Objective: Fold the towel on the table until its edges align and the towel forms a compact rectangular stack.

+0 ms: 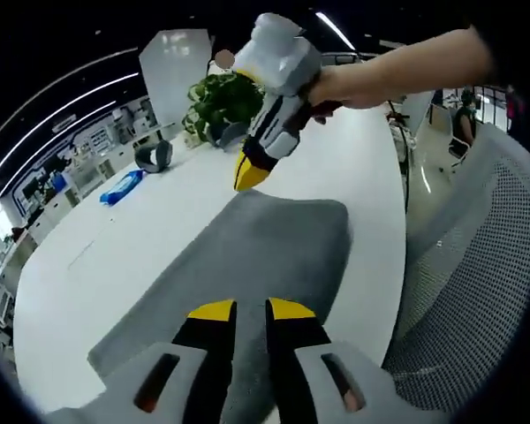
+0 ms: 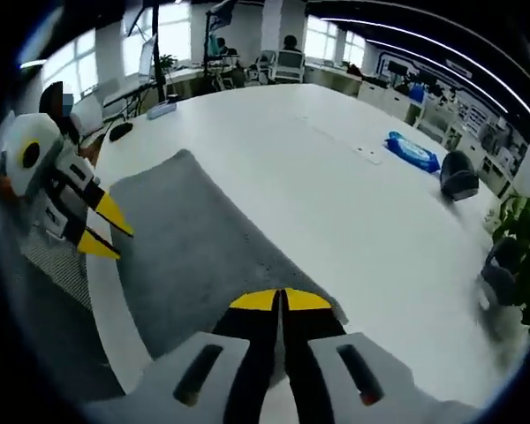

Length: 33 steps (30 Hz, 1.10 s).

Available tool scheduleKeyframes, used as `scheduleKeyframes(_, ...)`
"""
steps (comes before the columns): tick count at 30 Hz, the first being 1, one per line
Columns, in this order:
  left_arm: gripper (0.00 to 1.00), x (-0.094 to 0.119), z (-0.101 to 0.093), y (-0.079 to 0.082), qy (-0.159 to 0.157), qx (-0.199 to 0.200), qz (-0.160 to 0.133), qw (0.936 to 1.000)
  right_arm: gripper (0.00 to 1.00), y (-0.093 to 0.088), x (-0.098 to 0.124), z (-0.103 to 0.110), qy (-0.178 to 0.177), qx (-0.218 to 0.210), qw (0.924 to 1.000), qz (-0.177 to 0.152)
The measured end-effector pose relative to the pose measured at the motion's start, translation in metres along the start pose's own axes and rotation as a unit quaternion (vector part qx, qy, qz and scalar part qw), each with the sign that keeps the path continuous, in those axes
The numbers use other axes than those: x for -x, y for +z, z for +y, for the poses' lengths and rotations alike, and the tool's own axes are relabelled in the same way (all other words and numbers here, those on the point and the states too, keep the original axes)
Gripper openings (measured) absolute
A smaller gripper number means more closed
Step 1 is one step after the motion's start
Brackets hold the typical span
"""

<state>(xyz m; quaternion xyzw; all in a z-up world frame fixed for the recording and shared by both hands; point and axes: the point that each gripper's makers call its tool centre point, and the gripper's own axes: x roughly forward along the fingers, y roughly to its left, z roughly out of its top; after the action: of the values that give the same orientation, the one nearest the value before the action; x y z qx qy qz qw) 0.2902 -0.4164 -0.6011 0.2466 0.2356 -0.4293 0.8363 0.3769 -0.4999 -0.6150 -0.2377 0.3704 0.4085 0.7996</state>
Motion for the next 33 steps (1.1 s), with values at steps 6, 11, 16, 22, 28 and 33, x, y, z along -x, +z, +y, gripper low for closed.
scheduleKeyframes(6, 0.12, -0.012, -0.023, -0.012, -0.041, -0.026, 0.026, 0.9985, 0.0, -0.024, -0.018, 0.019, 0.03, 0.05, 0.9954, 0.076)
scheduleKeyframes(11, 0.1, -0.015, -0.032, -0.03, -0.058, -0.017, 0.057, 0.9966, 0.0, -0.04, -0.025, 0.032, 0.044, 0.08, 0.988, 0.125)
scheduleKeyframes(16, 0.09, -0.017, -0.036, -0.04, -0.061, -0.087, 0.08, 0.9912, 0.0, -0.042, -0.027, 0.032, 0.038, 0.134, 0.9741, 0.178)
scheduleKeyframes(22, 0.08, -0.019, -0.039, -0.041, -0.058, -0.14, 0.087, 0.9846, 0.0, -0.042, -0.027, 0.033, 0.058, 0.184, 0.9587, 0.209)
scheduleKeyframes(28, 0.07, -0.018, -0.042, -0.04, -0.058, -0.193, 0.091, 0.9752, 0.0, -0.043, -0.027, 0.033, 0.046, 0.231, 0.9433, 0.234)
scheduleKeyframes(33, 0.06, -0.019, -0.04, -0.04, -0.062, -0.175, 0.099, 0.9775, 0.0, -0.043, -0.027, 0.031, 0.007, 0.2, 0.9507, 0.237)
